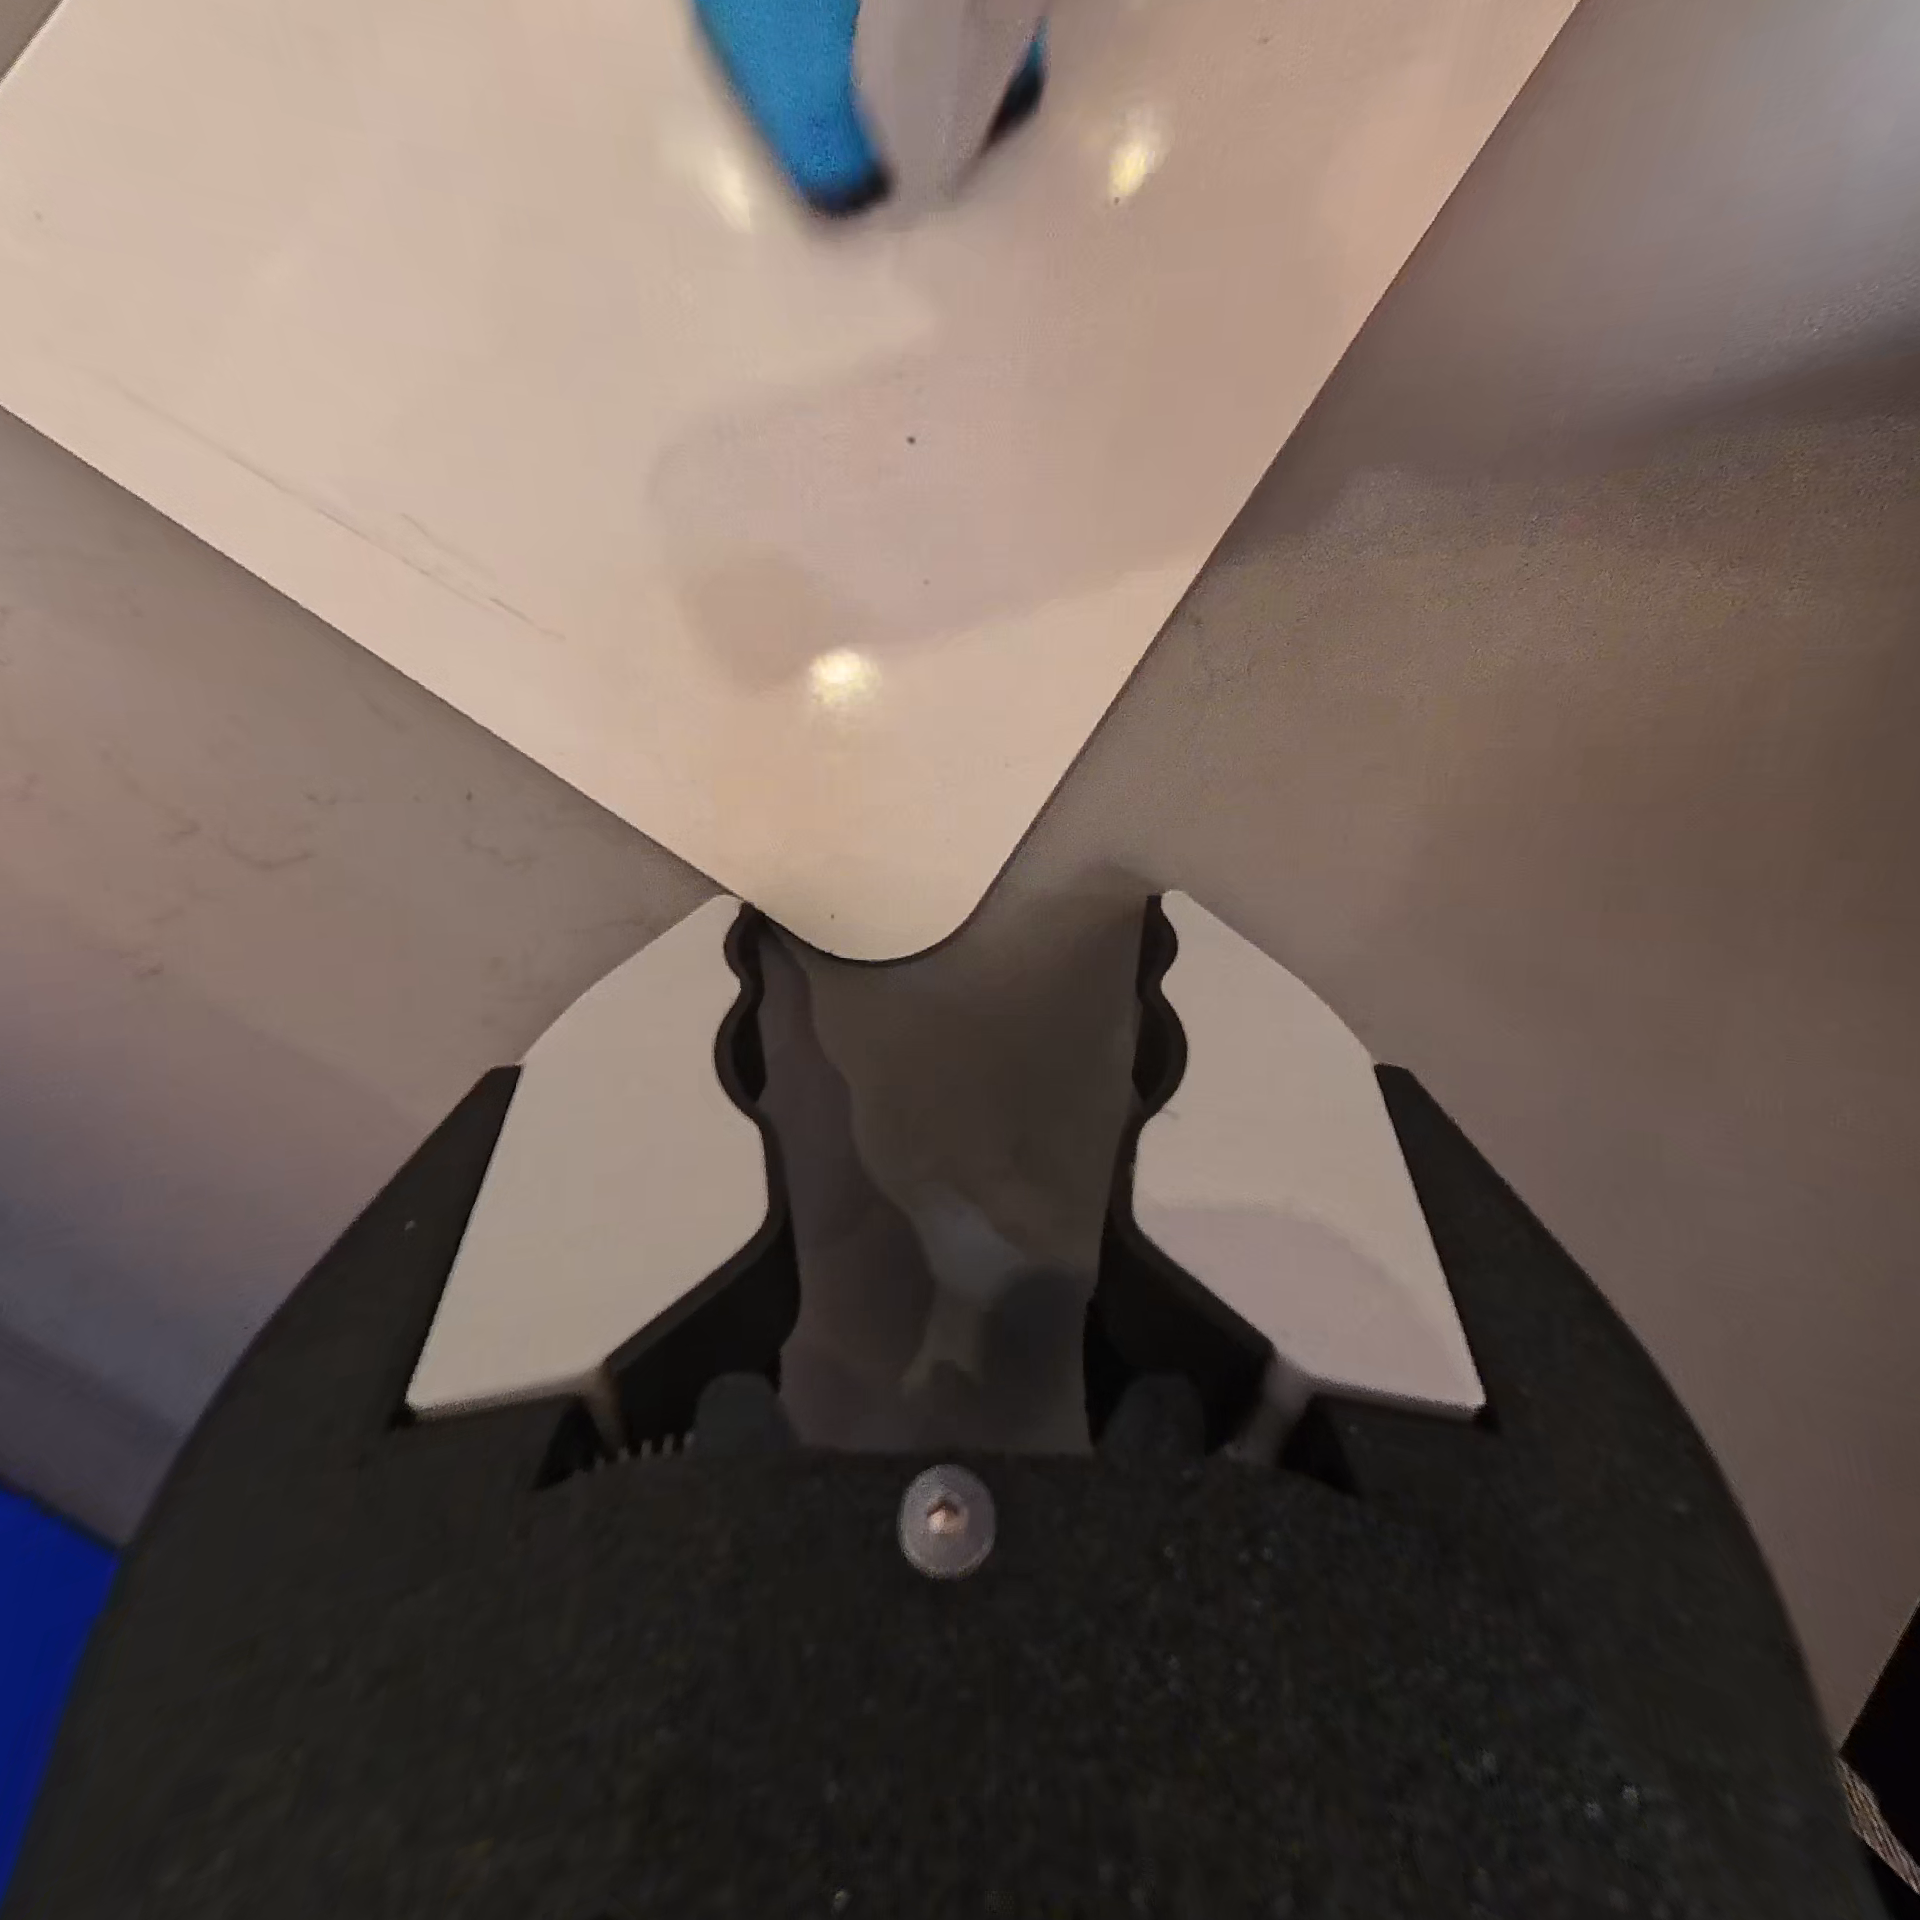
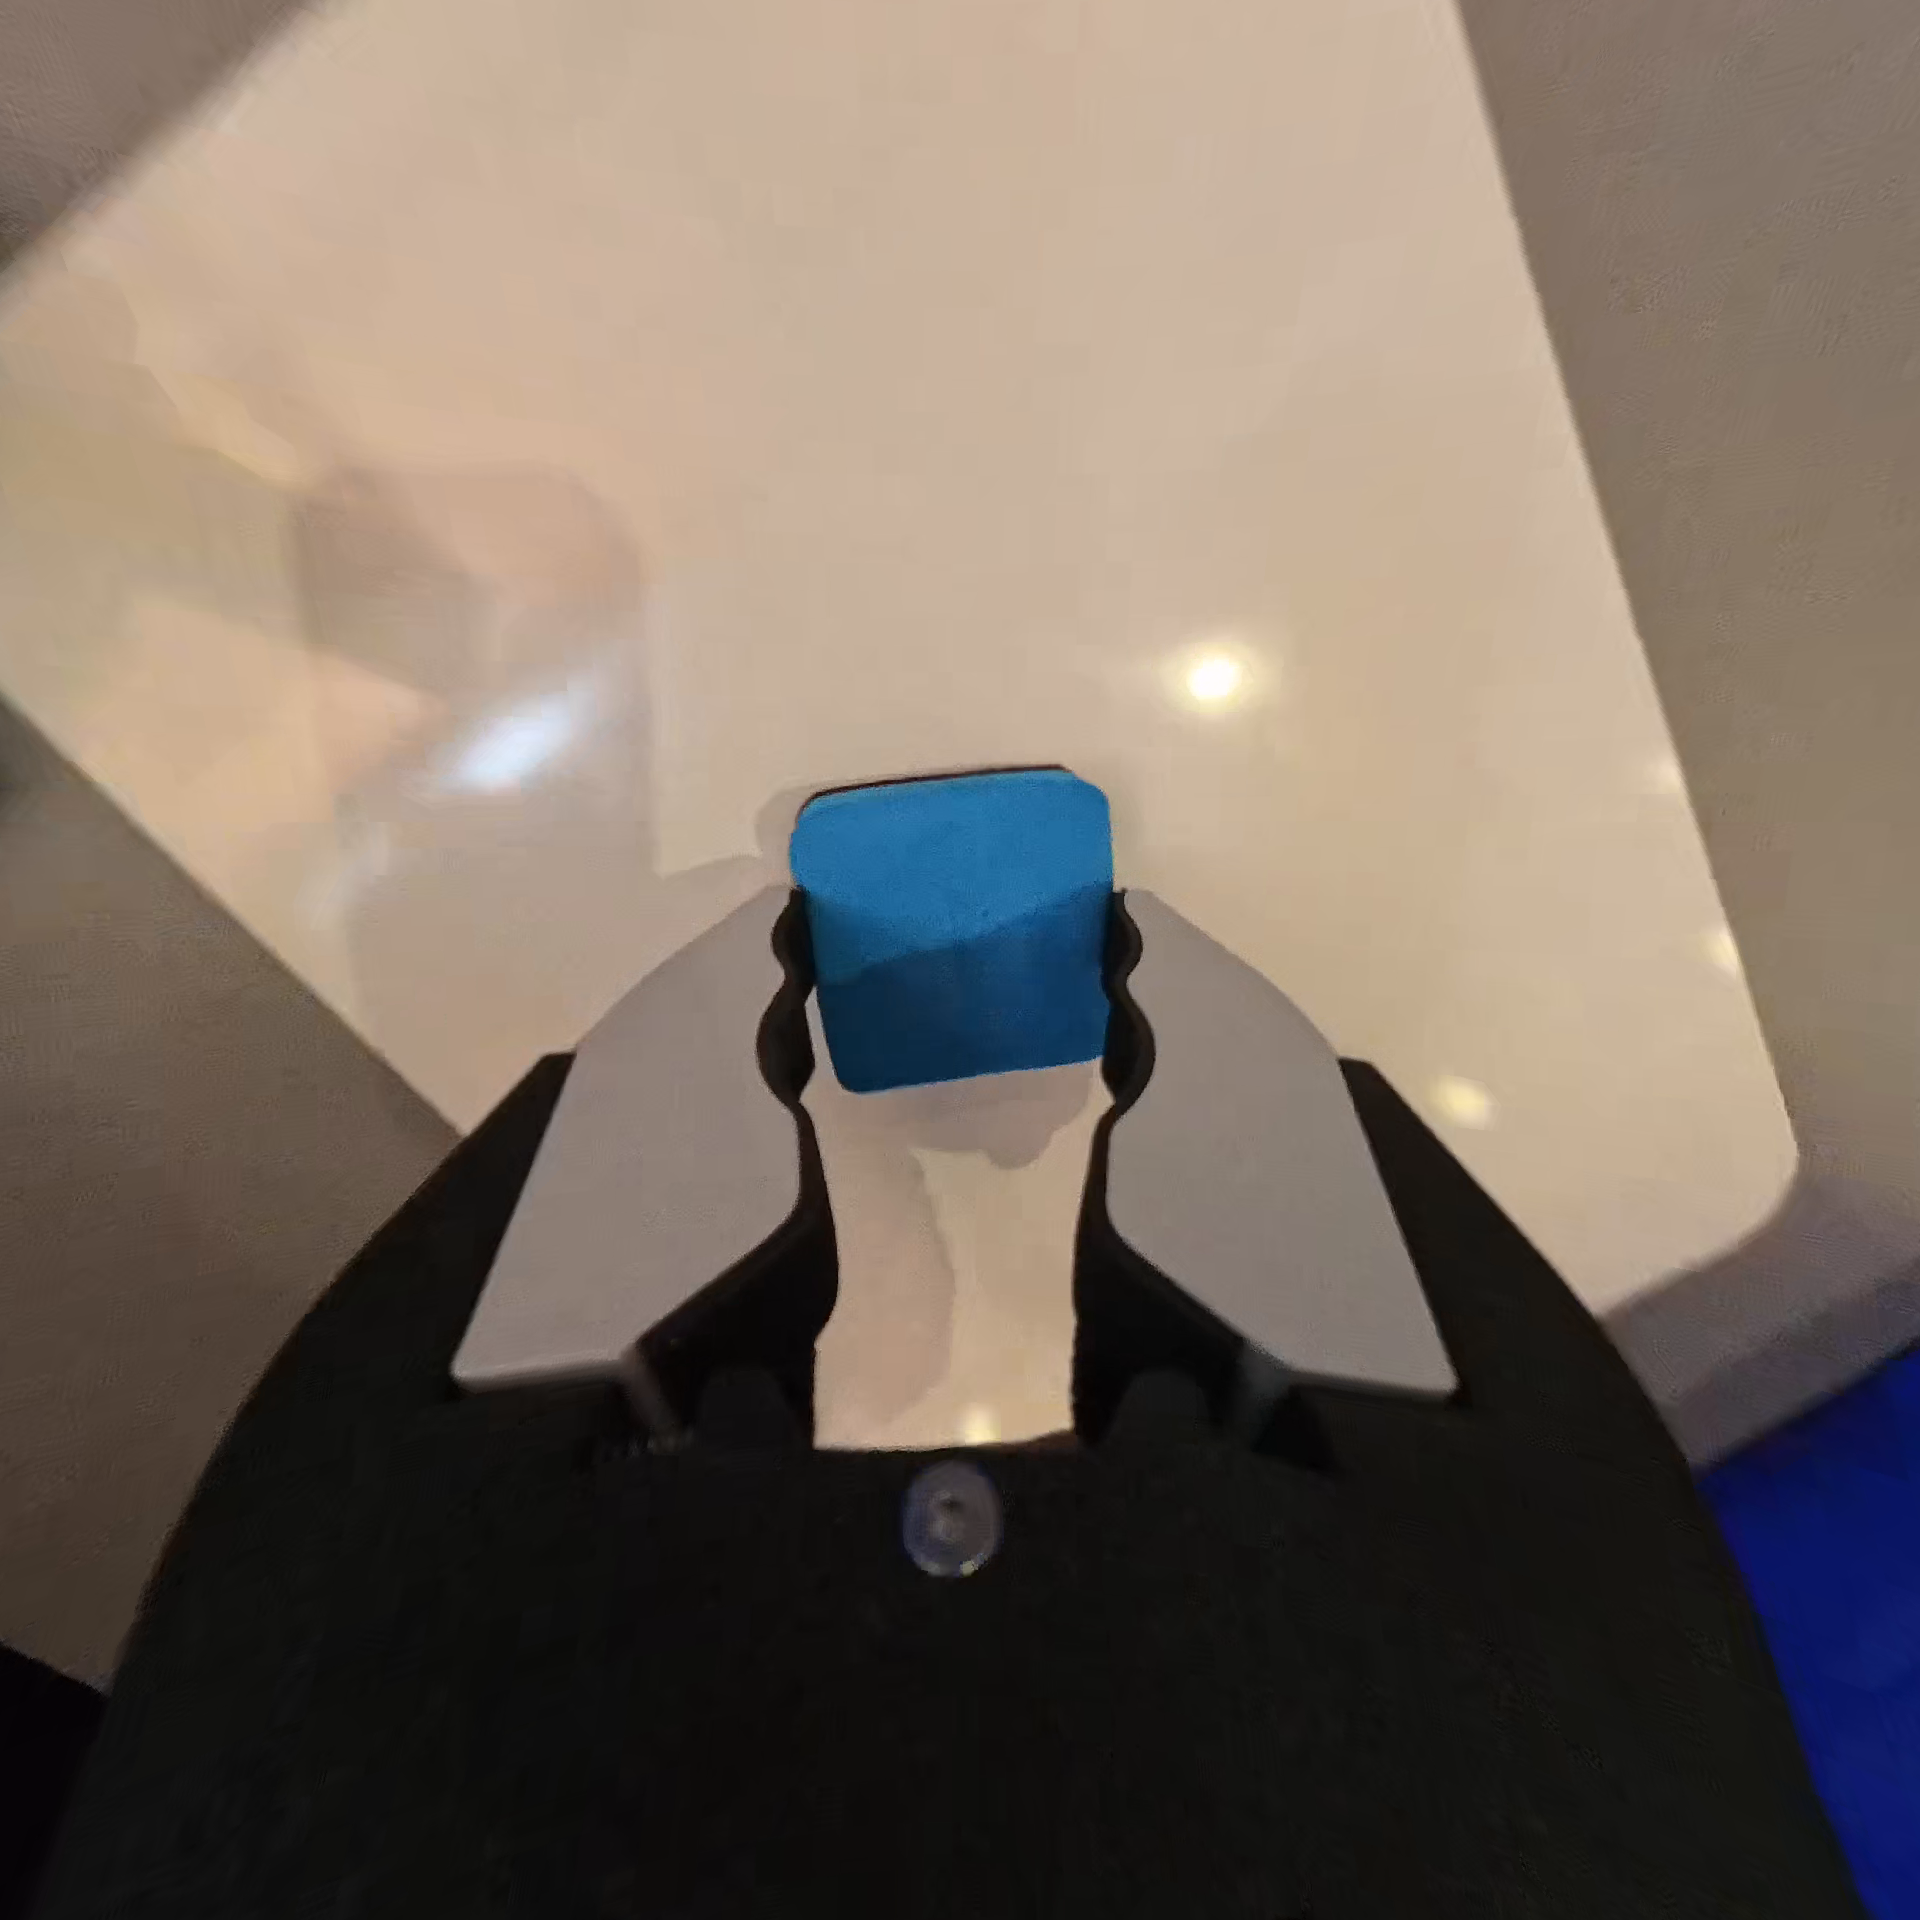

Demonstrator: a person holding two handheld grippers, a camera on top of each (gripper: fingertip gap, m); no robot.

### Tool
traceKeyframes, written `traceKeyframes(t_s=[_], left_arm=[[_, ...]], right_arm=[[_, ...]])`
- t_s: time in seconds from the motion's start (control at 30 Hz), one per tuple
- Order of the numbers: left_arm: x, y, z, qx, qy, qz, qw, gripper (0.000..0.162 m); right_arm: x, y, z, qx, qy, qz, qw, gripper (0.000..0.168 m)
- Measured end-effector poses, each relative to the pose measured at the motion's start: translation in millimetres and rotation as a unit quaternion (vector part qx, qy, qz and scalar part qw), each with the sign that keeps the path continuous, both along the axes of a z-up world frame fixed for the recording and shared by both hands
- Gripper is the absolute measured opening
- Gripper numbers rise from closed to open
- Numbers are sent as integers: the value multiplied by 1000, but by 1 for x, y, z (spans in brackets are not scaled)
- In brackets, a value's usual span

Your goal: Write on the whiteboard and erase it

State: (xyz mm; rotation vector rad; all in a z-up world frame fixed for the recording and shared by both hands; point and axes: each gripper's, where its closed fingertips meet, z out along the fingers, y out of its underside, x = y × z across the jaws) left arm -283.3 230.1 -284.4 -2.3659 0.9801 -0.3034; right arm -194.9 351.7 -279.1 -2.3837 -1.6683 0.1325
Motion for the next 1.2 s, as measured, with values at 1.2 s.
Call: traceKeyframes(t_s=[1.2], left_arm=[[3, -3, 0, -2, 3, -7, 1000, 68]], right_arm=[[46, 19, 1, -8, -30, 188, 982, 54]])
